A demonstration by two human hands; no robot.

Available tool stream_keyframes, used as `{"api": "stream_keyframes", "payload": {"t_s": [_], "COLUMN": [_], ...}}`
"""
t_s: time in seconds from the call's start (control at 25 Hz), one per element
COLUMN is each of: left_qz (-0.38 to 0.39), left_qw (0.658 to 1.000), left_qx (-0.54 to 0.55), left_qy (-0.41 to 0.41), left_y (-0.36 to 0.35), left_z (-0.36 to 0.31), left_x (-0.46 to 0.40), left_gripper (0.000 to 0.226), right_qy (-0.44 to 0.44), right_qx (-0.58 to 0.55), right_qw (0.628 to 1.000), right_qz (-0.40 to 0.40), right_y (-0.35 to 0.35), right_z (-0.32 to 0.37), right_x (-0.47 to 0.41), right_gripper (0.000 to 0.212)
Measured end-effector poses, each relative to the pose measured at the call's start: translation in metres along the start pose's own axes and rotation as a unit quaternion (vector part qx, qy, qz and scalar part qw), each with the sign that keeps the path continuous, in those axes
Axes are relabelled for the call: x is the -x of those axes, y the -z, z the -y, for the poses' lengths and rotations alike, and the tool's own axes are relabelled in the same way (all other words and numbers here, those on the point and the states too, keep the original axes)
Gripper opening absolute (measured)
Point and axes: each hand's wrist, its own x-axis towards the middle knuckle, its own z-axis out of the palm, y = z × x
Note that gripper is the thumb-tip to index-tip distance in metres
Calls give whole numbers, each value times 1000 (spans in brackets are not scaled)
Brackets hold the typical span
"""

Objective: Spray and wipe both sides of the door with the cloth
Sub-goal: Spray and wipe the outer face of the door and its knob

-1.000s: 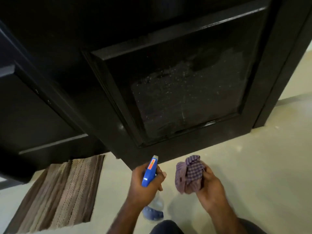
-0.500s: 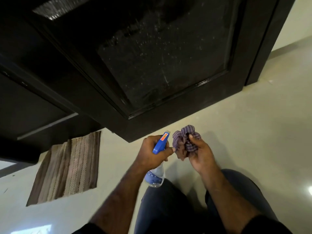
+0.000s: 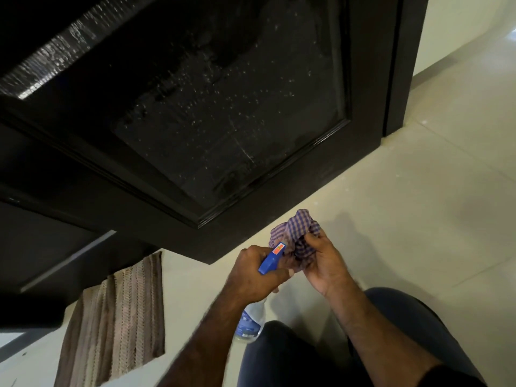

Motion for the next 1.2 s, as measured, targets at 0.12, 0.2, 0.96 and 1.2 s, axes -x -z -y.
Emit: {"api": "stream_keyframes", "payload": {"t_s": [0.12,0.2,0.96,1.2], "left_qz": [23,15,-243,-339], "left_qw": [999,997,933,892], "left_qx": [40,67,248,273], "left_qy": [-14,-18,-91,-123], "left_y": [-1,-2,83,160], "left_z": [-8,-10,-38,-31], "left_x": [0,-3,6,17], "left_gripper": [20,21,30,30], "right_qy": [-10,-13,293,667], "right_qx": [-14,-20,78,481], "right_qw": [1000,1000,952,569], "right_qz": [3,4,-45,1], "right_y": [-4,-5,-186,-329], "right_z": [7,10,76,70], "right_x": [3,5,-39,-93], "right_gripper": [42,42,45,62]}}
